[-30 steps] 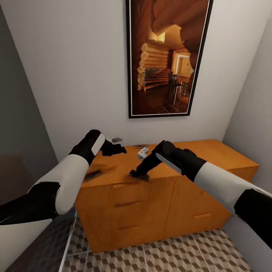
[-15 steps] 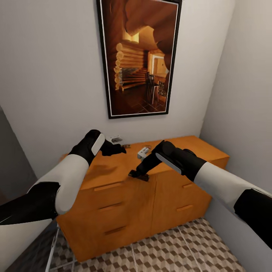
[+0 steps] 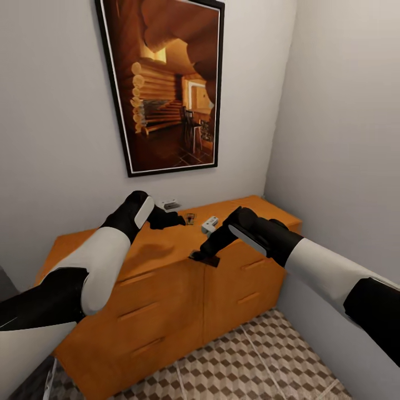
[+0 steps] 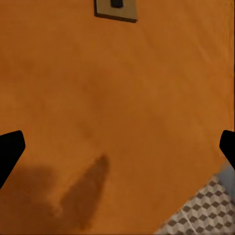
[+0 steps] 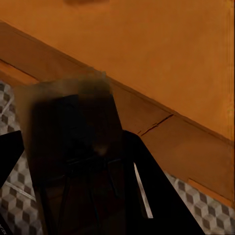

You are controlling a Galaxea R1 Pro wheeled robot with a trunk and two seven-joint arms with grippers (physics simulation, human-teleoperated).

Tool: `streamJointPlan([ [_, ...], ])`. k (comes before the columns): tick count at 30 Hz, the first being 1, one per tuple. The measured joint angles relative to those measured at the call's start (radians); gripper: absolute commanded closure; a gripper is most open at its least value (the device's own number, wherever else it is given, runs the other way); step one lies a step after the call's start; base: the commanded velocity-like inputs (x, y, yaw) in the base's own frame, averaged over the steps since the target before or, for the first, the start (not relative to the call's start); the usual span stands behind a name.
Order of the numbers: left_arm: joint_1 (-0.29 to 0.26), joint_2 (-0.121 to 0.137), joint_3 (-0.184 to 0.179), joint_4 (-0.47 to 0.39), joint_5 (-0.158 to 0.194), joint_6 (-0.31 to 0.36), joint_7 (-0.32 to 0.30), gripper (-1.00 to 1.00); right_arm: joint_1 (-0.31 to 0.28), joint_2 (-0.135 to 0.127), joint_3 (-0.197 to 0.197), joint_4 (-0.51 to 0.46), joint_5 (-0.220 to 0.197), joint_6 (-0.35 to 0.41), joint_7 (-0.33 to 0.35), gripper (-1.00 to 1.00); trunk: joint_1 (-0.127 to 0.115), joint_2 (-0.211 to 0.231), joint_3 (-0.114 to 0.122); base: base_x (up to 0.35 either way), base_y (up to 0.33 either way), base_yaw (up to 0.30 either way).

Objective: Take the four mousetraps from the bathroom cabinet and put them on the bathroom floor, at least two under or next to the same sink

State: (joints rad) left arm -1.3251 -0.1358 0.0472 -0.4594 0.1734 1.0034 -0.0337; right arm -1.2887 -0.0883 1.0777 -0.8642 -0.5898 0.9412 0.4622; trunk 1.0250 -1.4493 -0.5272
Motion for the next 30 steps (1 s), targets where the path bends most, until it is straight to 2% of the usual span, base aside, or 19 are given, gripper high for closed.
streamJointPlan([
  [9, 0.000, 0.000, 0.000, 0.000, 0.000, 0.000, 0.000, -1.00, 0.000, 0.002, 0.001, 0.000, 0.000, 0.000, 0.000, 1.00, 0.000, 0.000, 0.004, 0.000, 0.000, -0.281],
  [21, -0.001, 0.010, -0.002, -0.014, -0.010, 0.000, 0.015, -1.00, 0.000, 0.008, 0.005, 0.000, 0.000, 0.000, 0.000, 1.00, 0.000, 0.000, 0.004, 0.127, 0.000, -0.023],
  [24, -0.004, 0.011, -0.006, -0.015, -0.016, 0.000, 0.061, -1.00, 0.000, 0.008, 0.006, 0.000, 0.001, 0.000, -0.001, 1.00, 0.000, 0.000, 0.004, 0.003, 0.000, 0.000],
  [28, -0.013, 0.008, -0.008, -0.016, -0.022, 0.001, 0.189, -1.00, 0.000, 0.008, 0.006, -0.001, 0.002, 0.000, -0.001, 1.00, 0.000, 0.000, 0.004, 0.000, 0.000, 0.000],
  [30, -0.014, 0.001, -0.009, -0.024, -0.018, 0.001, 0.222, -1.00, 0.001, 0.008, 0.006, -0.001, 0.002, -0.001, -0.002, 1.00, 0.000, 0.000, 0.004, 0.000, 0.000, 0.000],
])
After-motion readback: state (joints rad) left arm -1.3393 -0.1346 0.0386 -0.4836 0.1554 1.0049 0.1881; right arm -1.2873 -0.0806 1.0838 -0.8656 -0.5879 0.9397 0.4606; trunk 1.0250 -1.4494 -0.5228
